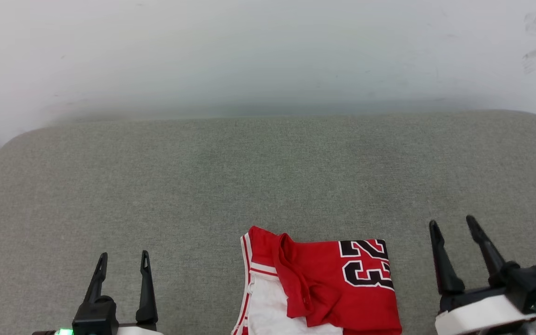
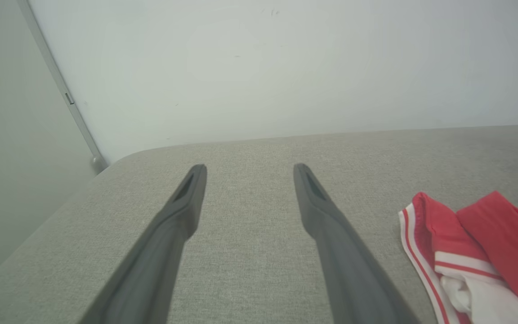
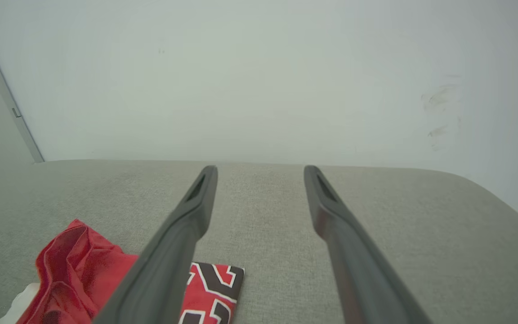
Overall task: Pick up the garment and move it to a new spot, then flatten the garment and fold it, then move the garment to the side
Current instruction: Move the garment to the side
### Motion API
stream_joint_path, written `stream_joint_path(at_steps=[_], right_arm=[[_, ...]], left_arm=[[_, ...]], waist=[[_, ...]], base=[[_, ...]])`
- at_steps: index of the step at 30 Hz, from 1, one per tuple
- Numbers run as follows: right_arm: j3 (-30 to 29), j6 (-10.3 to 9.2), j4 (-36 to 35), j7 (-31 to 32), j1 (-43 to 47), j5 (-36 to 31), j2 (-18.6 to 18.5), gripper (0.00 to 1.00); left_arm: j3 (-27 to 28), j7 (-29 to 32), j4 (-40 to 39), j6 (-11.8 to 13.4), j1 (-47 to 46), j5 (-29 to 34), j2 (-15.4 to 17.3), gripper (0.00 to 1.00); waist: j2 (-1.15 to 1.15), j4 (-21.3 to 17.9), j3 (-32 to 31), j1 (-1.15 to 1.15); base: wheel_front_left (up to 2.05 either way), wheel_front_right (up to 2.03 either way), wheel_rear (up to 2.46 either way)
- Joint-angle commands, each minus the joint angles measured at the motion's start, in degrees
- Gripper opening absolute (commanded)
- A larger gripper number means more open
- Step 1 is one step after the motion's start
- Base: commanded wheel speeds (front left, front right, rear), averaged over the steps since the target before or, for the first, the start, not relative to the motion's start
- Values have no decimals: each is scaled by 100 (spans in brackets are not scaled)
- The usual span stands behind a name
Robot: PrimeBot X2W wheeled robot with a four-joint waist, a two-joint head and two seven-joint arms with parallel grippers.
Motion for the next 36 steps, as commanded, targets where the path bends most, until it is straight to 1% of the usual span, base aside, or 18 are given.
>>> stream_joint_path(at_steps=[1,4,7,11,13,15,19,23,26,29,33,36], right_arm=[[-20,-3,-81,-8,-156,-38,-62,100],[-28,-2,-226,-7,-551,-98,-218,100],[161,-2,-208,-1,-1067,-93,-514,100],[624,-2,-160,489,-1848,110,-1030,100],[929,-3,-92,1053,-2126,352,-1304,100],[1216,-3,-44,1803,-2373,777,-1563,100],[1701,-3,63,3496,-2651,1949,-2063,100],[1919,-2,210,5010,-2613,3227,-2447,100],[1985,-2,301,5753,-2456,4007,-2597,100],[2044,-2,391,6131,-2286,4426,-2697,100],[2096,-2,554,6286,-2111,4770,-2594,100],[2142,-2,693,6220,-2028,4917,-2478,100]], left_arm=[[32,-13,5,-24,17,-9,0,100],[42,-13,8,-34,-5,-21,-14,100],[44,-13,24,-41,-28,-17,-21,100],[19,-13,50,-86,-81,8,-34,100],[8,-13,68,-96,-87,13,-39,100],[2,-13,68,-116,-115,12,-45,100],[-6,-13,65,-134,-184,18,-55,100],[0,-13,48,-160,-262,11,-63,100],[-1,-13,37,-176,-352,6,-74,100],[-30,-13,28,-203,-467,13,-89,100],[-82,-13,34,-251,-666,30,-94,100],[-128,-13,43,-289,-836,52,-101,100]], waist=[[0,-2,4,0],[0,-13,9,0],[0,-19,17,0],[0,24,28,0],[0,56,24,0],[0,87,46,0],[0,142,122,0],[0,196,257,0],[0,243,409,0],[0,314,597,0],[0,431,876,0],[0,529,1077,0]], base=[[0,0,0],[0,0,0],[0,0,0],[0,0,0],[0,0,0],[0,0,0],[0,0,0],[0,0,0],[0,0,0],[0,0,0],[0,0,0],[0,0,0]])
